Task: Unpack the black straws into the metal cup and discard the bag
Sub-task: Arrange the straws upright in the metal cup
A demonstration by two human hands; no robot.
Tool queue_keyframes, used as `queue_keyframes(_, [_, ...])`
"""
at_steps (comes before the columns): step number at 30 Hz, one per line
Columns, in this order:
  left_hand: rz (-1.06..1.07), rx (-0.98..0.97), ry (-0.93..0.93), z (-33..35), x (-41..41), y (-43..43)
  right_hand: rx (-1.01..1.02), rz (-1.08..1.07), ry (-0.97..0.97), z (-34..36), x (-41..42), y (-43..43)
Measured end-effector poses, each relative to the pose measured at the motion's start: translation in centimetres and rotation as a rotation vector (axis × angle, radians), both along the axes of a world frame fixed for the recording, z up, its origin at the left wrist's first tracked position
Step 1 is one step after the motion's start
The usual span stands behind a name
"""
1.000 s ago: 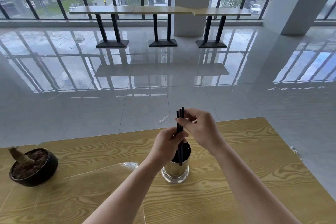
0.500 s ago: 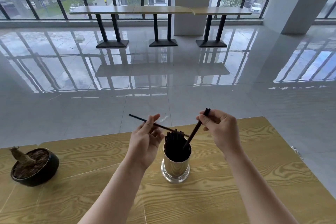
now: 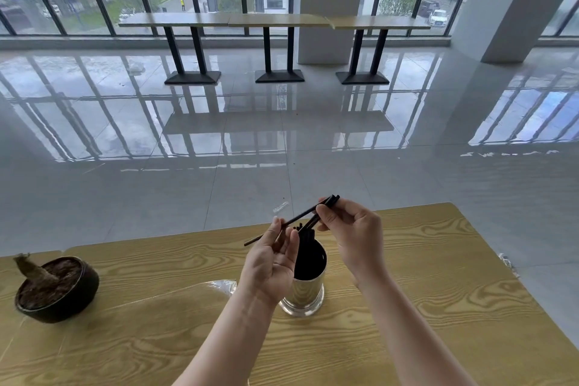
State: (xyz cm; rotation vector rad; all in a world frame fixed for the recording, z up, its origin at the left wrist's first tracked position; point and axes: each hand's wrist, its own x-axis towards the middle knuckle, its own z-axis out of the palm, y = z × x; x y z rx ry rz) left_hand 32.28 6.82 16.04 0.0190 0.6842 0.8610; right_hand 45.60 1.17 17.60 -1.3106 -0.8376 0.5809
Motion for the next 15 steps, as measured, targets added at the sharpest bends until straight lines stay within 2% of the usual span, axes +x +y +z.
queue_keyframes(5, [-0.184,0.02,0.089,-0.6,-0.3,-0.5,0.028,-0.071,-0.136,0.6,0.5,0.1])
queue_keyframes(8, [-0.23,0.039,0.225,-1.6,-1.5,-0.4,0.036,-0.095,-0.192,1.3,1.8,-0.1])
queue_keyframes(11, [-0.166,0.171,0.519,-3.0,-2.8,0.0,-0.016,-0.097,-0.26,1.7,3.8,-0.5])
queue_keyframes(15, [-0.206,0.639,1.103,-4.5,-3.0,0.5,-0.198,-0.078,-0.466,0.4,4.3,-0.2])
